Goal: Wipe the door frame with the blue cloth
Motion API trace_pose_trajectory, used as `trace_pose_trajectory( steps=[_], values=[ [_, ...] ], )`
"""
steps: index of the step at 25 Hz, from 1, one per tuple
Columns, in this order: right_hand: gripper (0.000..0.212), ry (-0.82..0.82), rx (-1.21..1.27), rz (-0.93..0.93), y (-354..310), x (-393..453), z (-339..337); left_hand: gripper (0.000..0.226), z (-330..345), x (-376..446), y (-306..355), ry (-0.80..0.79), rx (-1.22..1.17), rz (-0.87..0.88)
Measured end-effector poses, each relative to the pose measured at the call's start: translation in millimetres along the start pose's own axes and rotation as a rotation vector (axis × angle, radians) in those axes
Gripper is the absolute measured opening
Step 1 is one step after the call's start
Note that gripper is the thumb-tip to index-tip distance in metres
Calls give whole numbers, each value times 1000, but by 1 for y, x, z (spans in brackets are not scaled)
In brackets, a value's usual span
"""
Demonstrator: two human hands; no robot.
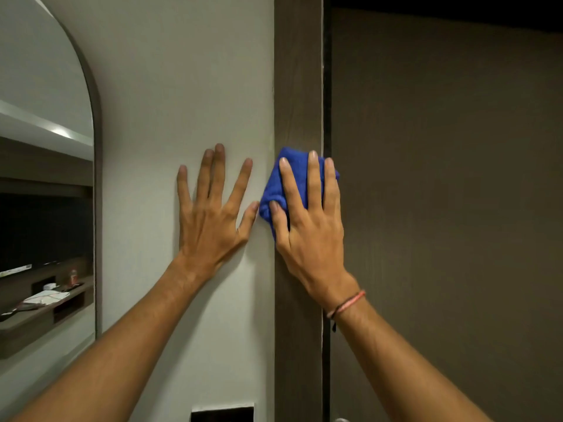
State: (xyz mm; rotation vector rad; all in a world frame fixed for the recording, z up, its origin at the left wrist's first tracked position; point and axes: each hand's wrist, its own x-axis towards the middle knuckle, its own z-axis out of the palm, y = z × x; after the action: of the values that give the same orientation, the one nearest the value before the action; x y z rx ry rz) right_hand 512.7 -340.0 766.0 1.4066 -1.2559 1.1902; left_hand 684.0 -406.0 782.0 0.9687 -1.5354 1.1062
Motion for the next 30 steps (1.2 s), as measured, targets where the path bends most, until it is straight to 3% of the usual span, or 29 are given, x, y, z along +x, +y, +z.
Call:
trace_pose_trajectory(
  steps=[4, 7, 10, 13, 15, 20, 26, 30],
  values=[
    [64, -97, 10, 5, -3, -100, 8, 72, 7, -49, 8, -26, 5, 1],
    [65, -166, -22, 9, -2, -120, 3, 72, 7, -66, 10, -44, 30, -1],
    [64, -198, -65, -79, 1, -39, -7, 71, 2, -48, 7, -54, 11, 11],
    [66, -106, -34, -29, 2, 78, -19, 70, -2, -17, 0, -59, 3, -5],
    [66, -47, -27, 4, 2, 102, -17, 69, -1, -14, -1, -55, 30, -13],
    [60, 54, 22, -10, -1, -8, 7, 69, 3, -78, 15, -60, 36, -32],
    [66, -231, -19, 17, -6, -218, 17, 72, 0, -141, 23, -124, 66, 8],
    [68, -340, -20, 77, -9, -226, 6, 69, -13, -158, 33, -184, 44, -10]
  ],
)
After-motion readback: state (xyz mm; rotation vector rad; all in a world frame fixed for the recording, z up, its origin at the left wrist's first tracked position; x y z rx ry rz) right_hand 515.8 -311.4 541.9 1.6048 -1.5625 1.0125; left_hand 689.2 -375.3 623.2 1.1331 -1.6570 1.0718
